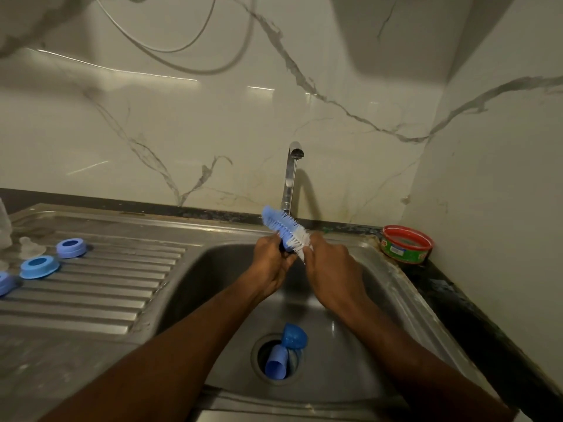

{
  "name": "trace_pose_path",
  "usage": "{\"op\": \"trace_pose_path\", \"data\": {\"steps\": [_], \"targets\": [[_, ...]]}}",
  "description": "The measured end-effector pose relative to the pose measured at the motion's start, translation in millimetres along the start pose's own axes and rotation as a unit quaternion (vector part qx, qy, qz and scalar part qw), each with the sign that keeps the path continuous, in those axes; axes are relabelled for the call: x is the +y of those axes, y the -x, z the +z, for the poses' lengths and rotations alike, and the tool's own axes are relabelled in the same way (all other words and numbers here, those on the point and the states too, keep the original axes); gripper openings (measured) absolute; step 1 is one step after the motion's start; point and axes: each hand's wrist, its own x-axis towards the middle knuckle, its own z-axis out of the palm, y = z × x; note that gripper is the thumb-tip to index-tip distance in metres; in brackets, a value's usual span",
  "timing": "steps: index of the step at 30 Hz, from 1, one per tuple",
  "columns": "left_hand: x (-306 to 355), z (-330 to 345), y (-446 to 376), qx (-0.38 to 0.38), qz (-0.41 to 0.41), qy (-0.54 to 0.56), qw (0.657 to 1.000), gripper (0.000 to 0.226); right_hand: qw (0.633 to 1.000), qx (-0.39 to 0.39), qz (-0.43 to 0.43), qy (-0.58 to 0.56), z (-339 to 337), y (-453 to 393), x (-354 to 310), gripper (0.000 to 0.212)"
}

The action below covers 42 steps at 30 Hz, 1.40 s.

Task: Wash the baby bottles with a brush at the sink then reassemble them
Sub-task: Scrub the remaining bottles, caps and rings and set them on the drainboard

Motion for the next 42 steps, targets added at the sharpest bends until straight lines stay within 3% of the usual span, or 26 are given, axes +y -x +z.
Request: {"op": "trace_pose_path", "data": {"steps": [7, 11, 14, 18, 23, 32, 38, 42], "targets": [[2, 9, 8, -0.028, -0.061, 0.077, 0.995, 0.035, 0.997, -0.003, 0.074, -0.012, -10, -13, 6, 0.037], [-3, 11, 9, -0.052, -0.043, 0.070, 0.995, 0.053, 0.998, -0.023, 0.055, -0.007, -11, -5, 6, 0.039], [-8, 13, 12, -0.078, -0.022, 0.003, 0.997, 0.046, 0.999, -0.003, 0.047, -0.014, -12, -3, 4, 0.039], [-11, 7, 8, -0.043, 0.024, -0.172, 0.984, 0.040, 0.999, 0.017, 0.043, -0.018, -11, -3, 5, 0.039], [-2, -4, 8, -0.024, 0.086, -0.155, 0.984, 0.029, 0.999, 0.012, 0.046, -0.005, -11, -5, 7, 0.041], [-4, 11, 13, -0.068, -0.014, -0.033, 0.997, 0.029, 0.996, 0.017, 0.085, -0.037, -12, -14, 9, 0.041], [-11, 0, 10, -0.114, 0.018, -0.161, 0.980, 0.047, 0.997, 0.018, 0.065, -0.041, -8, -8, 9, 0.038], [-8, -5, 9, -0.098, 0.053, -0.196, 0.974, 0.044, 0.998, 0.016, 0.051, -0.030, -9, -7, 3, 0.040]]}}
